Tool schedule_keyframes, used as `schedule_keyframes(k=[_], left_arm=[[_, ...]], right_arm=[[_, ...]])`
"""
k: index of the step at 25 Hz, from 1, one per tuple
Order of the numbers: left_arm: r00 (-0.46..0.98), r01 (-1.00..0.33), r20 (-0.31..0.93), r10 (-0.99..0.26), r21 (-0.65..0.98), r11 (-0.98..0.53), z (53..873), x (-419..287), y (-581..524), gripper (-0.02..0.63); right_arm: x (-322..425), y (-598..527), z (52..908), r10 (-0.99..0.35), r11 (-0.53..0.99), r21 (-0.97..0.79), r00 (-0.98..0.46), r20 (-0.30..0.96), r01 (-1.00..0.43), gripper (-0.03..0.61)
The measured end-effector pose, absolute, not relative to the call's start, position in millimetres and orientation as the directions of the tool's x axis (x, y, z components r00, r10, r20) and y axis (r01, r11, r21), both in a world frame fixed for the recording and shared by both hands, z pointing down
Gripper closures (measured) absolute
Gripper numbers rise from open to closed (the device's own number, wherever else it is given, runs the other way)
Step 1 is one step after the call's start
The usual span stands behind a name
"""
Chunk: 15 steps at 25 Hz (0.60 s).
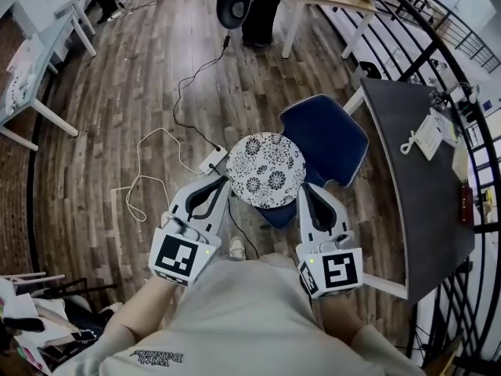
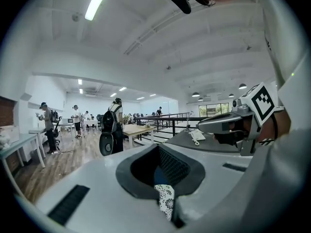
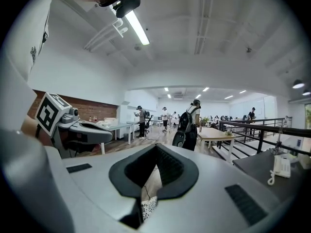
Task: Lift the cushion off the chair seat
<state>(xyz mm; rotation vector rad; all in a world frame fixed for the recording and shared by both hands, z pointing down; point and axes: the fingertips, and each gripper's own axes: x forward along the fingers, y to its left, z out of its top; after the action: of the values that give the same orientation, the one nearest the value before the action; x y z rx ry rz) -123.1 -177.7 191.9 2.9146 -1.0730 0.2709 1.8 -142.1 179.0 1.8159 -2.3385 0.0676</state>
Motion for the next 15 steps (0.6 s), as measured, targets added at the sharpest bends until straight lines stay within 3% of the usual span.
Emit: schedule_keyframes(k=[6,15], left_arm=[[0.737,-0.653,0.167,-0.656,-0.078,-0.753,188,-115,-187,0.609],[0.704,-0.701,0.166,-0.690,0.010,-0.713,185,-90,-186,0.609]], right_arm=[[10,-154,179,-0.955,0.258,0.066,-0.244,0.170,-0.964,0.577],[29,-156,182,-0.932,0.321,0.055,-0.305,0.195,-0.946,0.577]])
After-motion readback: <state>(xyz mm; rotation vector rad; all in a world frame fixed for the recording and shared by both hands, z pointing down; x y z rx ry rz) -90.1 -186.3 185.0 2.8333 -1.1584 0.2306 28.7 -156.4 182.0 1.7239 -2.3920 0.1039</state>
